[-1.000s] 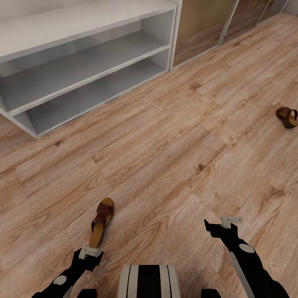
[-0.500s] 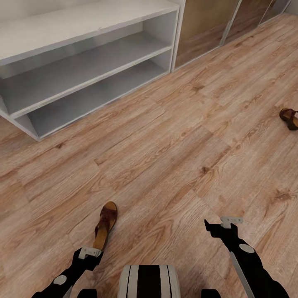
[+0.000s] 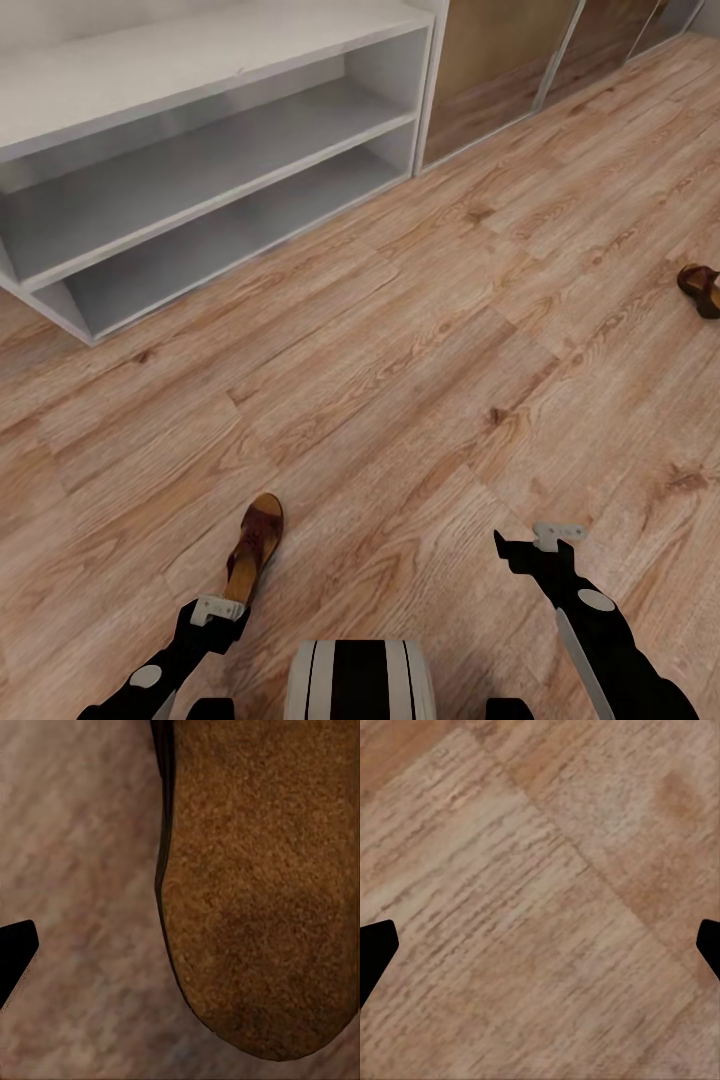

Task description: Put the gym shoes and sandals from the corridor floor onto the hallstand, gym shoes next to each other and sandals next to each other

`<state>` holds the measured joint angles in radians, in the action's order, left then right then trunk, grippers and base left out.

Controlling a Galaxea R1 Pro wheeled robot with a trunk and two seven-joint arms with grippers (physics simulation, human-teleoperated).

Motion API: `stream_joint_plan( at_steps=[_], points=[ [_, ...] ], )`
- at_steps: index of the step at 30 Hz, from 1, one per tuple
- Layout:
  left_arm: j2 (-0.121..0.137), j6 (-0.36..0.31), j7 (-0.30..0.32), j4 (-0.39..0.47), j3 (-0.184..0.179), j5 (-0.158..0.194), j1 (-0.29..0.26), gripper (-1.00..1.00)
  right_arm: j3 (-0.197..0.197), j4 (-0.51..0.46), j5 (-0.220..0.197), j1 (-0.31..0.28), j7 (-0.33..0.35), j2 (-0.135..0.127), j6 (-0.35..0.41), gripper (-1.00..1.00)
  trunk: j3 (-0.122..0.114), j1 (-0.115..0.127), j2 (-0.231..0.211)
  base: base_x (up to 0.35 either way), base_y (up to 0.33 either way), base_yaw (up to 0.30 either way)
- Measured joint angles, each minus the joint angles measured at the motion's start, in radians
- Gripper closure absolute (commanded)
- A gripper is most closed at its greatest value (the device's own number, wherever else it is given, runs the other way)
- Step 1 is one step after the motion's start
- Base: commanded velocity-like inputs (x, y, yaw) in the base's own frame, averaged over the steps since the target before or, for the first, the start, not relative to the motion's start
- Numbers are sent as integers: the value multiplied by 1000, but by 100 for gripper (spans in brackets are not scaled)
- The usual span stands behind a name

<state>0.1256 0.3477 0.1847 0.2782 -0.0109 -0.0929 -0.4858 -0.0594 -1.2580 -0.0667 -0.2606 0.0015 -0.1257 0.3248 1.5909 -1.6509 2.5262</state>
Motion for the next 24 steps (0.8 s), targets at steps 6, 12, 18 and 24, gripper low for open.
stream_joint_plan(
  at_steps=[6, 12, 18, 24],
  points=[
    [-1, 0, 0, 0, -1, 0, 0, -100, 0, -1, 0, 0, 0, 0, 0, -100, 0, 0, 0, 17, 0, 0],
    [-2, -1, 0, 0, -1, 0, 0, -100, 0, -1, 0, 0, 0, 0, 0, -100, 0, 0, 0, 4, 0, 0],
    [-2, -1, -2, 0, -1, 0, 0, -100, 0, -1, 0, 0, 0, 0, 0, -100, 0, 0, 0, 1, 0, 0],
    [-3, -2, -4, 0, -1, 0, 0, 100, 0, -2, 0, 0, 0, 0, 0, -100, 0, 0, 0, 0, 0, 0]
  ],
)
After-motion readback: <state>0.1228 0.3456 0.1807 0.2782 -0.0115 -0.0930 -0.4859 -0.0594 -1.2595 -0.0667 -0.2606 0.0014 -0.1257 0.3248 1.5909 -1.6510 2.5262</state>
